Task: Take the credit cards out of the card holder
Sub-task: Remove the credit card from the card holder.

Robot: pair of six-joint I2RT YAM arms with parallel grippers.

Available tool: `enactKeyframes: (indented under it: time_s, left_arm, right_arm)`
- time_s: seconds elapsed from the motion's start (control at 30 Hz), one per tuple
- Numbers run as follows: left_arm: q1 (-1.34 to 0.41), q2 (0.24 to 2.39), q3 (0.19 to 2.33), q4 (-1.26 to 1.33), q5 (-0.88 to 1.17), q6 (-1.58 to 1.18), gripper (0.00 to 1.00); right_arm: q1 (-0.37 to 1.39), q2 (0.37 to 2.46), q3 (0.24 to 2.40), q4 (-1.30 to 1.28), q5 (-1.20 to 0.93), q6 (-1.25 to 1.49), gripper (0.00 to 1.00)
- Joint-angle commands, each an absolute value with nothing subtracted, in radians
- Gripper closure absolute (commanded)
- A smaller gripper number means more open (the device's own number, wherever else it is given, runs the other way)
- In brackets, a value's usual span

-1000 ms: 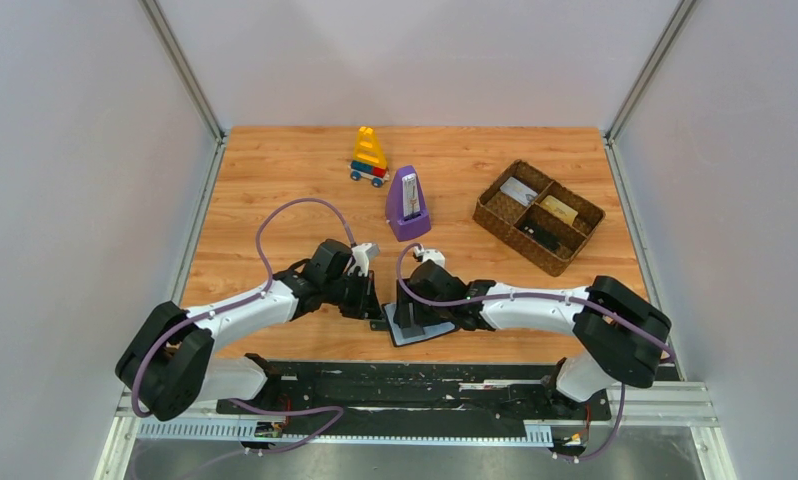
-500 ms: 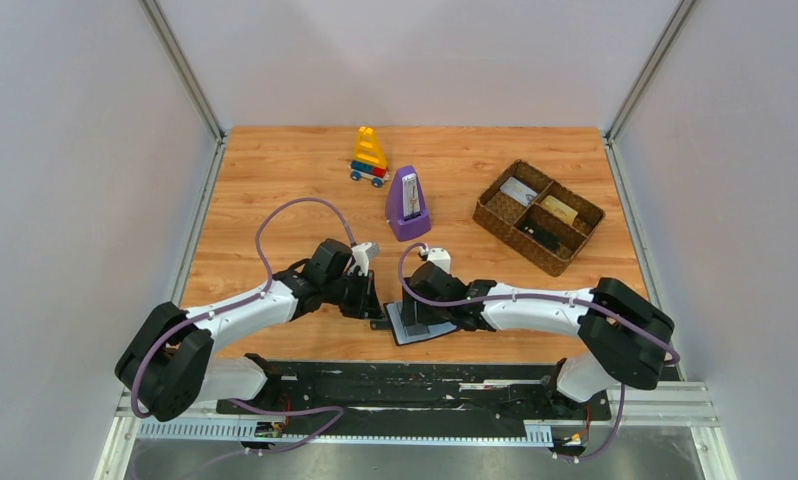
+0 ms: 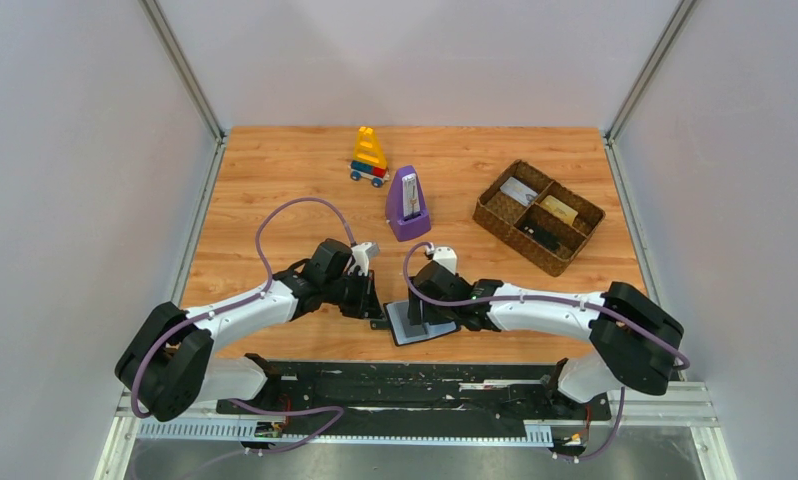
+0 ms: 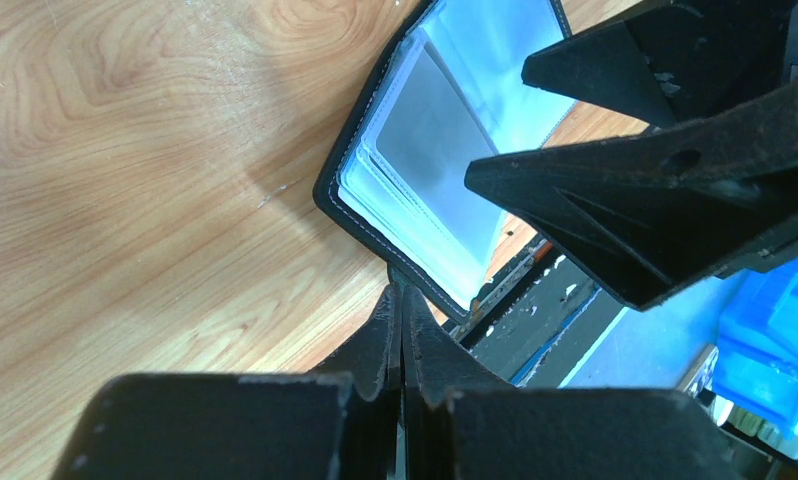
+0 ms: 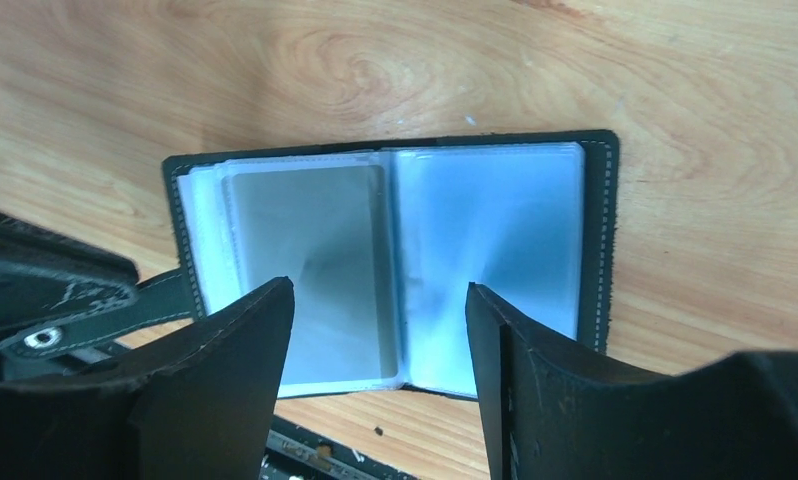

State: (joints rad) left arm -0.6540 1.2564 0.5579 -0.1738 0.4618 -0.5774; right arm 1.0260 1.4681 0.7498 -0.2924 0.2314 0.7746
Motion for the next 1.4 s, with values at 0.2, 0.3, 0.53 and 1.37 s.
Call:
enactKeyframes:
  time_s: [0.2,0.3,0.53,1.37]
  left_arm:
    - [-0.657,1.246,0.558,-0.138,0.478,-0.567,1.0]
    - [-0.657,1.242,0.558,-0.138,0.48,-0.568,1.0]
    - [-0.657,1.24,0.557,-0.137,0.479,-0.568,1.0]
    - [-0.657,1.249,0.562,-0.145,0.473,-0.559,1.0]
  right_arm:
    - [1.026,1.457,0.742,-0.168,0.096,0.74,0.34]
    - [1.026,1.477,0.744,-0.155,0.085,0.742,0.33]
    - [1.025,1.513,0.742,-0.148,0.092,0.745,0.32]
    - [1.026,1.458,0.759,-0.285,0.235,0.75,0.35]
